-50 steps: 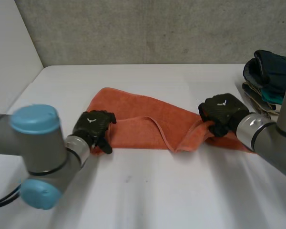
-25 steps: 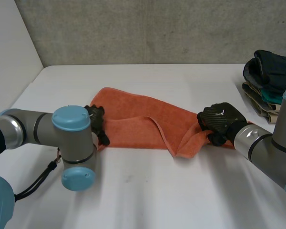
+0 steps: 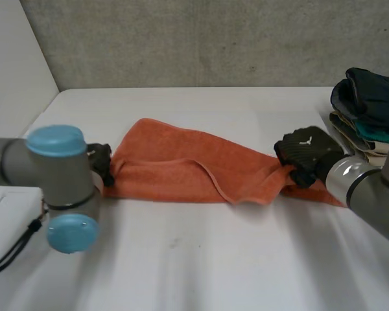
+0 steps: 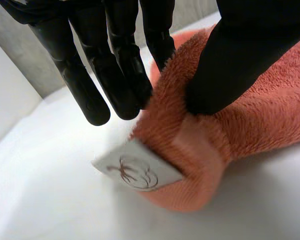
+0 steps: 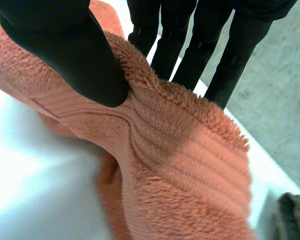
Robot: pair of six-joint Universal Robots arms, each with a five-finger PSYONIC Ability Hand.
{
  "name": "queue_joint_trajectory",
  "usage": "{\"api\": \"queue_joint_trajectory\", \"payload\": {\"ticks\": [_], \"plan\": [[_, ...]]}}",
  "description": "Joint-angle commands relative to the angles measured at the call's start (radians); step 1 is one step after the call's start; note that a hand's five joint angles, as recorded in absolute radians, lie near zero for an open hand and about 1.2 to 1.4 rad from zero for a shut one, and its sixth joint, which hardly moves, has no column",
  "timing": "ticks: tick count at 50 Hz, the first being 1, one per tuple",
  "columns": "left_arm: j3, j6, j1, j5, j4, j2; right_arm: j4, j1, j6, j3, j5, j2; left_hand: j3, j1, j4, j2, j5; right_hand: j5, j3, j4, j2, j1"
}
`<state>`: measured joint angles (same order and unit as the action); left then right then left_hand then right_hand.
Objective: Fold the laundry.
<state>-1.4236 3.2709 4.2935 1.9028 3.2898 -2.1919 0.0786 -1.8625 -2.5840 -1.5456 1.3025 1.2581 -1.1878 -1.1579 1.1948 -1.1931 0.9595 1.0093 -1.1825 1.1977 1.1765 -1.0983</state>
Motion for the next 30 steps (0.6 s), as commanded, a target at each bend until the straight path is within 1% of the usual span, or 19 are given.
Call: {"api": "queue_joint_trajectory", "payload": {"ticks": [1, 2, 3, 4, 6, 7, 9, 10, 12, 14, 17, 19, 21, 23, 26, 27, 29, 30], "plan": [[-0.172, 0.012, 0.061, -0.143, -0.036, 0.322, 0.231, 0.058, 0.156, 0.091, 0.001, 0.087, -0.208, -0.238, 0.201, -0.203, 0.262, 0.212, -0.214, 0.199, 0.220, -0.298], [-0.191, 0.018, 0.071, -0.163, -0.038, 0.354, 0.263, 0.069, 0.169, 0.104, 0.003, 0.087, -0.208, -0.238, 0.201, -0.203, 0.262, 0.212, -0.214, 0.199, 0.220, -0.298], [-0.228, 0.044, 0.089, -0.203, -0.038, 0.412, 0.294, 0.077, 0.183, 0.113, 0.001, 0.086, -0.208, -0.238, 0.201, -0.203, 0.262, 0.212, -0.214, 0.199, 0.220, -0.298], [-0.247, 0.061, 0.098, -0.218, -0.039, 0.437, 0.347, 0.086, 0.208, 0.133, 0.001, 0.080, -0.208, -0.238, 0.201, -0.203, 0.262, 0.212, -0.214, 0.199, 0.220, -0.298], [-0.279, 0.102, 0.110, -0.241, -0.041, 0.478, 0.398, 0.088, 0.229, 0.151, 0.003, 0.075, -0.208, -0.238, 0.201, -0.203, 0.262, 0.212, -0.214, 0.199, 0.220, -0.298], [-0.309, 0.146, 0.115, -0.254, -0.044, 0.507, 0.421, 0.089, 0.238, 0.159, 0.003, 0.069, -0.208, -0.238, 0.201, -0.203, 0.262, 0.212, -0.214, 0.199, 0.220, -0.298], [-0.337, 0.193, 0.117, -0.258, -0.047, 0.532, 0.473, 0.092, 0.257, 0.179, 0.004, 0.052, -0.208, -0.238, 0.201, -0.203, 0.262, 0.212, -0.214, 0.199, 0.220, -0.298], [-0.359, 0.237, 0.115, -0.258, -0.045, 0.550, 0.484, 0.094, 0.260, 0.186, 0.000, 0.049, -0.208, -0.238, 0.201, -0.203, 0.262, 0.212, -0.214, 0.199, 0.220, -0.298], [-0.382, 0.272, 0.114, -0.258, -0.041, 0.575, 0.498, 0.091, 0.248, 0.206, -0.012, 0.047, -0.208, -0.238, 0.201, -0.203, 0.262, 0.212, -0.214, 0.199, 0.220, -0.298], [-0.409, 0.305, 0.114, -0.268, -0.030, 0.615, 0.498, 0.089, 0.246, 0.213, -0.012, 0.047, -0.208, -0.238, 0.201, -0.203, 0.262, 0.212, -0.214, 0.199, 0.220, -0.298], [-0.426, 0.312, 0.114, -0.271, -0.022, 0.629, 0.492, 0.094, 0.252, 0.217, -0.006, 0.032, -0.208, -0.238, 0.201, -0.203, 0.262, 0.212, -0.214, 0.199, 0.220, -0.298], [-0.434, 0.311, 0.107, -0.272, -0.006, 0.623, 0.483, 0.094, 0.254, 0.225, -0.006, -0.002, -0.208, -0.238, 0.201, -0.203, 0.262, 0.212, -0.214, 0.199, 0.220, -0.298], [-0.437, 0.309, 0.107, -0.272, 0.014, 0.609, 0.452, 0.101, 0.249, 0.251, -0.002, -0.098, -0.208, -0.238, 0.201, -0.203, 0.262, 0.212, -0.214, 0.199, 0.220, -0.298], [-0.437, 0.312, 0.104, -0.272, 0.062, 0.542, 0.429, 0.097, 0.251, 0.278, 0.020, -0.187, -0.208, -0.238, 0.201, -0.203, 0.262, 0.212, -0.214, 0.199, 0.220, -0.298], [-0.401, 0.320, 0.086, -0.275, 0.147, 0.427, 0.405, 0.088, 0.248, 0.311, 0.050, -0.241, -0.208, -0.238, 0.201, -0.203, 0.262, 0.212, -0.214, 0.199, 0.220, -0.298], [-0.384, 0.320, 0.083, -0.275, 0.174, 0.402, 0.376, 0.083, 0.248, 0.346, 0.081, -0.264, -0.208, -0.238, 0.201, -0.203, 0.262, 0.212, -0.214, 0.199, 0.220, -0.298], [-0.327, 0.325, 0.081, -0.274, 0.229, 0.354, 0.322, 0.077, 0.242, 0.392, 0.110, -0.281, -0.208, -0.238, 0.201, -0.203, 0.262, 0.212, -0.214, 0.199, 0.220, -0.298], [-0.258, 0.326, 0.086, -0.274, 0.282, 0.312, 0.287, 0.074, 0.237, 0.416, 0.122, -0.285, -0.208, -0.238, 0.201, -0.203, 0.262, 0.212, -0.214, 0.199, 0.220, -0.298]]}}
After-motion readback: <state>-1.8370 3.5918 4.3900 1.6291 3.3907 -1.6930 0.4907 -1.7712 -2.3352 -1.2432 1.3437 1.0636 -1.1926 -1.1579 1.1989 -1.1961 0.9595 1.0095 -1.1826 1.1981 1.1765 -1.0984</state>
